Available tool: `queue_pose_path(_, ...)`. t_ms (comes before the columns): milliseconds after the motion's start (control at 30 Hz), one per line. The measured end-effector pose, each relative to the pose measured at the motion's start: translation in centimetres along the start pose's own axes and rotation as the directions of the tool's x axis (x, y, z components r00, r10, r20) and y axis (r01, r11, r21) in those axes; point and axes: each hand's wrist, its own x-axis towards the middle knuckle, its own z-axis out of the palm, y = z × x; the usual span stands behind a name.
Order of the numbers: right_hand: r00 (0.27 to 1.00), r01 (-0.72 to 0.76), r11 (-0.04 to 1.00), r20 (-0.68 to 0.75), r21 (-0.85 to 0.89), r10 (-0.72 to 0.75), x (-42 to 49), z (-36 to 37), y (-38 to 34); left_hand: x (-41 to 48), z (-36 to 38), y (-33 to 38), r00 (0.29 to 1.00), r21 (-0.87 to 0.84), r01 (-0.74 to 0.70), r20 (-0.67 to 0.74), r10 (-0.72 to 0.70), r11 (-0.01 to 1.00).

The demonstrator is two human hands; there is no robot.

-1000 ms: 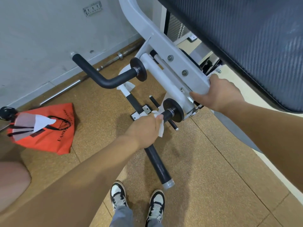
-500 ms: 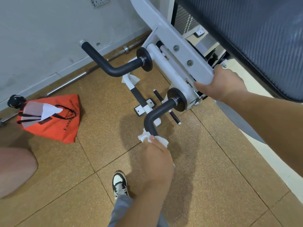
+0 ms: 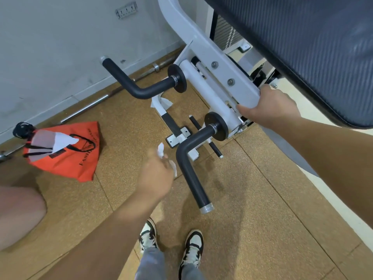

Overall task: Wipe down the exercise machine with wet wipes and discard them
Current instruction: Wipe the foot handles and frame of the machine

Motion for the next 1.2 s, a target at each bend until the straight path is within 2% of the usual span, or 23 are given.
queue_pose_path(133,1.0,-0.008,1.0,0.016,-0.005,0.009,0.6,0.3,0.1,7.0,-0.2,5.1,0.964,0.241,-0.264,0.038,0.263,0.934)
queue_pose_path(200,0.999,-0.018,1.0,0.028,-0.007,0.018,0.7,0.3,0.2,8.5,0.8,7.3,0.926,0.264,-0.377,0.108,0.362,0.887)
queue_pose_path(300,0.999,-0.022,1.0,0.045,0.011,0.021,0.8,0.3,0.2,8.8,3.0,8.3,0.887,0.169,-0.405,0.313,0.341,0.899)
queue_pose_path(333,0.999,-0.02,1.0,0.043,0.012,0.02,0.8,0.3,0.2,8.6,3.6,8.0,0.876,0.156,-0.414,0.337,0.346,0.897)
queue_pose_path(433,0.999,-0.019,1.0,0.043,0.007,0.019,0.8,0.2,0.2,7.9,3.7,6.7,0.858,0.141,-0.467,0.311,0.409,0.873)
queue_pose_path(533,0.999,-0.016,1.0,0.045,0.011,0.016,0.7,0.2,0.1,7.4,2.6,5.6,0.818,0.258,-0.559,0.328,0.473,0.788)
queue_pose_path(600,0.999,-0.016,1.0,0.049,0.008,0.016,0.7,0.2,0.1,6.3,1.7,4.9,0.838,0.311,-0.526,0.347,0.421,0.792)
queue_pose_path(667,0.998,-0.02,1.0,0.053,0.002,0.02,0.7,0.1,0.1,4.3,0.6,3.9,0.874,0.25,-0.451,0.319,0.367,0.857)
queue_pose_path(733,0.998,-0.023,1.0,0.056,0.004,0.022,0.6,-0.1,0.0,2.1,-0.1,2.9,0.905,0.219,-0.405,0.238,0.354,0.888)
queue_pose_path(800,0.998,-0.023,1.0,0.052,0.009,0.023,0.5,-0.2,-0.1,-0.2,0.1,1.1,0.905,0.267,-0.425,0.134,0.404,0.865)
queue_pose_path(833,0.998,-0.025,1.0,0.052,0.01,0.024,0.5,-0.2,-0.1,-1.3,0.3,0.1,0.914,0.261,-0.406,0.125,0.387,0.876)
queue_pose_path(933,0.998,-0.018,1.0,0.056,0.01,0.017,0.4,-0.3,-0.1,-3.8,0.1,-2.6,0.957,0.129,-0.22,0.221,0.188,0.967)
queue_pose_path(967,0.998,-0.015,1.0,0.055,0.012,0.014,0.4,-0.3,-0.1,-3.6,-0.4,-2.8,0.971,0.054,-0.131,0.209,0.117,0.99)
queue_pose_path(1033,0.998,-0.015,1.0,0.054,0.016,0.014,0.4,-0.2,-0.1,-1.4,-1.7,-1.5,0.999,-0.056,-0.005,0.049,0.008,0.998)
queue_pose_path(1100,0.998,-0.017,1.0,0.054,0.017,0.016,0.4,-0.1,0.1,2.0,-2.7,1.0,0.997,0.005,-0.07,-0.03,0.07,0.998)
queue_pose_path(1200,0.999,-0.015,1.0,0.052,0.013,0.014,0.5,0.0,0.0,4.9,-1.7,5.0,0.922,0.179,-0.388,0.083,0.379,0.904)
